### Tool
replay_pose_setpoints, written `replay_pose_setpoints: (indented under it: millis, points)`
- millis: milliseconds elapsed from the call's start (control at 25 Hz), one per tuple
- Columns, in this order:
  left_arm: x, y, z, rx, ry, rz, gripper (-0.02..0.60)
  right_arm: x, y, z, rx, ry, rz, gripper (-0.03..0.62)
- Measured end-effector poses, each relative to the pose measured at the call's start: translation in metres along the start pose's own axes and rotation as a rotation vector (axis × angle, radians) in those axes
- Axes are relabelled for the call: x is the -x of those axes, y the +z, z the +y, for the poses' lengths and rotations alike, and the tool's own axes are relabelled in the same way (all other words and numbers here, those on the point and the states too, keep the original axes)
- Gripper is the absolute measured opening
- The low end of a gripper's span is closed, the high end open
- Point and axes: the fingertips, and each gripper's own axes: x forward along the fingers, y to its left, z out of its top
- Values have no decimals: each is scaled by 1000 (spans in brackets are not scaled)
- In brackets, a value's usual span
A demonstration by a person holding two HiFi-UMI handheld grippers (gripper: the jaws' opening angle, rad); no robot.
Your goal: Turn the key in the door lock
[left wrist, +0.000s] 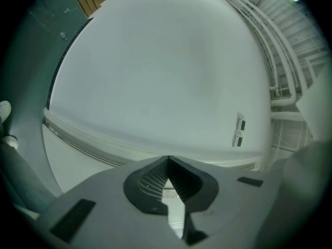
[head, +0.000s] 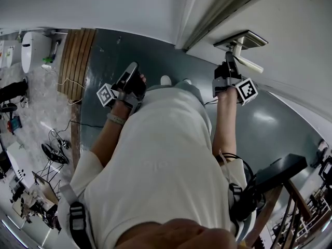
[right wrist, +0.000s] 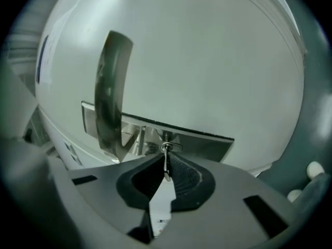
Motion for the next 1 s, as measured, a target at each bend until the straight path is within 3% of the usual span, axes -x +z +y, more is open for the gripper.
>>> replay_pose_setpoints:
  millis: [200, 320, 400, 600, 680, 760, 1000]
  points:
    - [1, 1, 1, 3, -3, -2, 8, 0, 1, -4, -214, 79, -18, 40]
    - [1, 1, 2, 7, 0, -6, 8, -1, 2, -5, -241, 100, -20, 41]
    - [1, 2, 3, 10, 1, -9, 8, -1, 1, -4, -178, 93, -11, 41]
    - [1, 3, 2, 20, -6, -20, 8, 7, 10, 3, 111, 10, -12, 41]
    - [1, 4, 3, 40, -12, -33, 8, 16, 15, 8, 308, -28, 9, 43]
    - [0, 6, 4, 53, -23, -41, 8, 24, 17, 16, 614, -64, 52, 43]
    - [-8, 4, 3, 63, -50, -28, 8, 42, -3, 26, 1935, -276, 185, 46]
